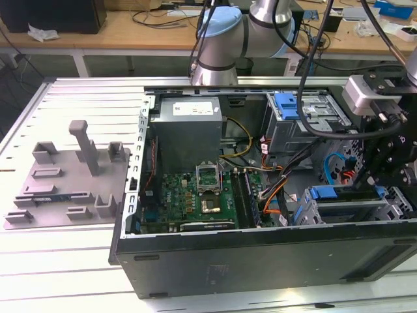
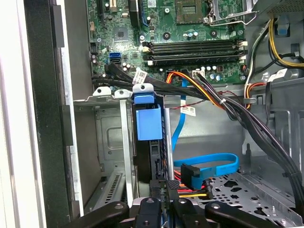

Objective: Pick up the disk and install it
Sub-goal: 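Insert the first disk wire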

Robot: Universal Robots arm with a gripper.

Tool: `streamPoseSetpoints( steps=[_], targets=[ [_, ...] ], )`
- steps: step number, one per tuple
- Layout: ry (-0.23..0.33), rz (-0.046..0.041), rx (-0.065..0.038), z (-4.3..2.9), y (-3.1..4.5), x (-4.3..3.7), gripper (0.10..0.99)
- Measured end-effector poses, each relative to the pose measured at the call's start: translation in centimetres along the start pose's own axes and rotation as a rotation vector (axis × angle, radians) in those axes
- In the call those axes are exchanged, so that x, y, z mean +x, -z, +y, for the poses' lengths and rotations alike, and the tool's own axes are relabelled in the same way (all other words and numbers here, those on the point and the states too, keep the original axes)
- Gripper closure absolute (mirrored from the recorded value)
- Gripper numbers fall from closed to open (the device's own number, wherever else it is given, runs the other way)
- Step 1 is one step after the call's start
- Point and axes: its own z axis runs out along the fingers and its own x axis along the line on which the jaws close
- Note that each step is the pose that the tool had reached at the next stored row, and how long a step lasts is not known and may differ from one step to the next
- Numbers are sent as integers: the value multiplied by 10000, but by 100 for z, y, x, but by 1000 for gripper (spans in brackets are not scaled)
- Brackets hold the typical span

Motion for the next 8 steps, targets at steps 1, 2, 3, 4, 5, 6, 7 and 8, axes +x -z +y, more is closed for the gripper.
streamPoseSetpoints(
  steps=[1,2,3,4,5,6,7,8],
  targets=[
    [0,1,1,0,-4,0,922],
    [0,4,2,0,-7,1,922],
    [0,7,3,0,-9,0,922],
    [0,8,3,0,-12,1,922],
    [-1,8,3,0,-13,1,922],
    [0,5,2,0,-16,1,922],
    [0,4,2,0,-17,1,922],
    [-1,4,2,1,-16,1,922]
  ],
)
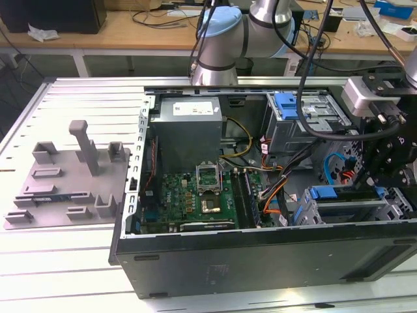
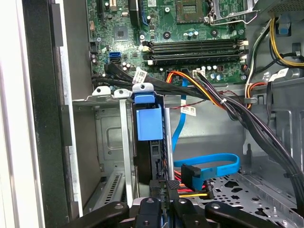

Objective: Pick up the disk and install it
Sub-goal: 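Insert the first disk wire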

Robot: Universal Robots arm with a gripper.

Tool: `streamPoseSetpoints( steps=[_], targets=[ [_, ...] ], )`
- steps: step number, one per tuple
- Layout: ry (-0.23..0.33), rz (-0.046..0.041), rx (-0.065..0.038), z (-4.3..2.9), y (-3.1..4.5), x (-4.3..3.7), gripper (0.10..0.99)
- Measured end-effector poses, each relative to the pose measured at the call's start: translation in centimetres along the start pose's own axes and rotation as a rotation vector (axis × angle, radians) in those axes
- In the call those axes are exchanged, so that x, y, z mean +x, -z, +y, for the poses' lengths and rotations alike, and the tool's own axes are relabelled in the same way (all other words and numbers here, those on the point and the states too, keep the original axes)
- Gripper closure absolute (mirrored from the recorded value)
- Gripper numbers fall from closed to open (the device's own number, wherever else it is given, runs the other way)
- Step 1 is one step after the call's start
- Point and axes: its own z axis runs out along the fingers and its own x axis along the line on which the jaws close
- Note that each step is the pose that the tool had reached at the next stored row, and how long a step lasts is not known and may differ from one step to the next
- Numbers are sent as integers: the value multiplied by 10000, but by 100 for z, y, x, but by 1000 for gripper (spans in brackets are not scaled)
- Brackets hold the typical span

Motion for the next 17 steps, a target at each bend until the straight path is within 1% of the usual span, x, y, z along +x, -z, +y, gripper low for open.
streamPoseSetpoints(
  steps=[2,3,6,11,13,16,17],
  targets=[
    [-2,-12,-3,1,-5,0,910],
    [-2,-7,-1,0,2,0,847],
    [-1,-1,0,-1,51,-1,847],
    [1,7,0,-4,172,-3,847],
    [0,15,0,-5,241,-4,847],
    [1,33,2,-9,367,-6,847],
    [0,36,2,-9,385,-6,847]
  ],
)
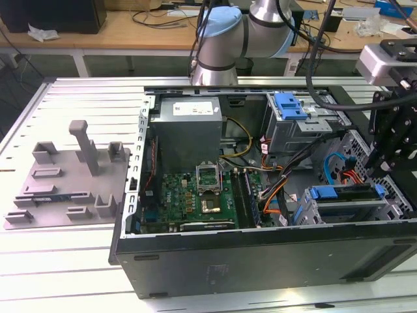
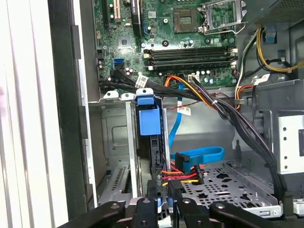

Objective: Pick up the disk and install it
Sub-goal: 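Insert the first disk wire, then insert the second disk wire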

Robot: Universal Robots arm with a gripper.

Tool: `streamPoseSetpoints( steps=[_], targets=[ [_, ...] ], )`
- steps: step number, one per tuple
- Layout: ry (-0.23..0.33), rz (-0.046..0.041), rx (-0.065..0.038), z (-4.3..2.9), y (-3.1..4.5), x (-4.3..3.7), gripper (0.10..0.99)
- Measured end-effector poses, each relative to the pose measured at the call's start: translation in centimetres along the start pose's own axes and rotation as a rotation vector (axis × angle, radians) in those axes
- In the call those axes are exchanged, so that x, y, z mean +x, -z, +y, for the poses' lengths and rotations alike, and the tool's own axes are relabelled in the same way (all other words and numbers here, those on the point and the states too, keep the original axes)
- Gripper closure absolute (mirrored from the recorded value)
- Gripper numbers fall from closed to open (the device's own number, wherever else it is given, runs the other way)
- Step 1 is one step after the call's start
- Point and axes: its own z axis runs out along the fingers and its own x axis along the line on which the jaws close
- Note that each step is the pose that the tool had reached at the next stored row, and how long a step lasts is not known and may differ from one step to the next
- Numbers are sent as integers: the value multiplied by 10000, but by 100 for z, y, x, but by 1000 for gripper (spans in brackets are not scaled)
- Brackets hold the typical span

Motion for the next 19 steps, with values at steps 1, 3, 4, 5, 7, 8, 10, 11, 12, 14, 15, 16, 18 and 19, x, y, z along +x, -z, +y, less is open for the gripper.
streamPoseSetpoints(
  steps=[1,3,4,5,7,8,10,11,12,14,15,16,18,19],
  targets=[
    [0,0,0,0,3,0,847],
    [0,1,0,0,5,-1,847],
    [0,3,0,0,5,0,847],
    [0,5,0,0,5,0,847],
    [1,5,0,0,5,0,847],
    [0,4,0,0,5,0,847],
    [0,5,0,0,5,0,847],
    [0,5,0,0,5,0,847],
    [1,6,0,0,5,0,847],
    [1,6,0,0,5,0,847],
    [0,7,0,0,5,0,847],
    [1,23,2,0,5,-4,847],
    [4,151,10,1,5,-29,847],
    [8,270,17,2,5,-51,847]
  ],
)
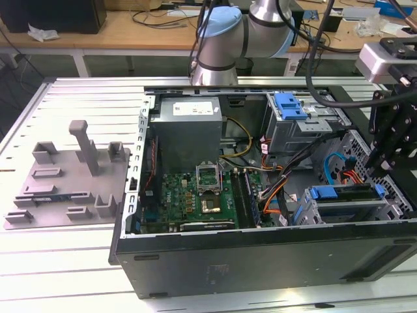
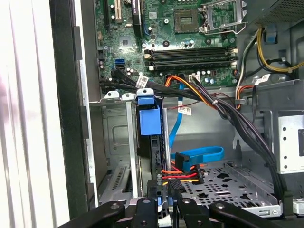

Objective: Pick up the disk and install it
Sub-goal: 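Insert the second disk wire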

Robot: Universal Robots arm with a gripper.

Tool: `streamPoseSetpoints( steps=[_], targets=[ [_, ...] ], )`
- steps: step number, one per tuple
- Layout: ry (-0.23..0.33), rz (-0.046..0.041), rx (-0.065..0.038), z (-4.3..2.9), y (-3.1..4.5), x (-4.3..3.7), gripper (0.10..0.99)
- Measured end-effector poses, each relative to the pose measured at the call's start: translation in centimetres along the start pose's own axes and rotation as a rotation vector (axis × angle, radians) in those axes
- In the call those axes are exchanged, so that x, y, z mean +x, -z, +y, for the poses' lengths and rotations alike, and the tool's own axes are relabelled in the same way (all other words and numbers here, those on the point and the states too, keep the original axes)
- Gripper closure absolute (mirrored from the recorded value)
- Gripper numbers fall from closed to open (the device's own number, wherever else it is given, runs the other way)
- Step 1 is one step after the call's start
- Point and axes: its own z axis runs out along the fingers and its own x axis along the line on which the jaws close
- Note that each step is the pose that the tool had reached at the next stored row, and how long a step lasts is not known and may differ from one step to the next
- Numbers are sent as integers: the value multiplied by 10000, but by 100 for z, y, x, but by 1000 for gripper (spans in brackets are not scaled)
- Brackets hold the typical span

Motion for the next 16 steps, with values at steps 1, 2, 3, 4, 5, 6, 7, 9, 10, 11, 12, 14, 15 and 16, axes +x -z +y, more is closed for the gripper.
streamPoseSetpoints(
  steps=[1,2,3,4,5,6,7,9,10,11,12,14,15,16],
  targets=[
    [4,169,10,2,1,-31,847],
    [6,281,18,4,1,-57,847],
    [11,477,32,7,1,-119,847],
    [18,756,53,11,4,-248,847],
    [23,958,67,9,5,-352,847],
    [26,1085,76,6,5,-416,847],
    [28,1159,81,5,7,-448,847],
    [33,1338,92,4,7,-526,847],
    [34,1420,98,4,8,-562,847],
    [37,1508,104,4,6,-601,847],
    [38,1566,108,4,7,-624,847],
    [43,1778,123,9,7,-704,847],
    [44,1833,127,10,8,-721,835],
    [45,1872,130,11,8,-733,835]
  ],
)
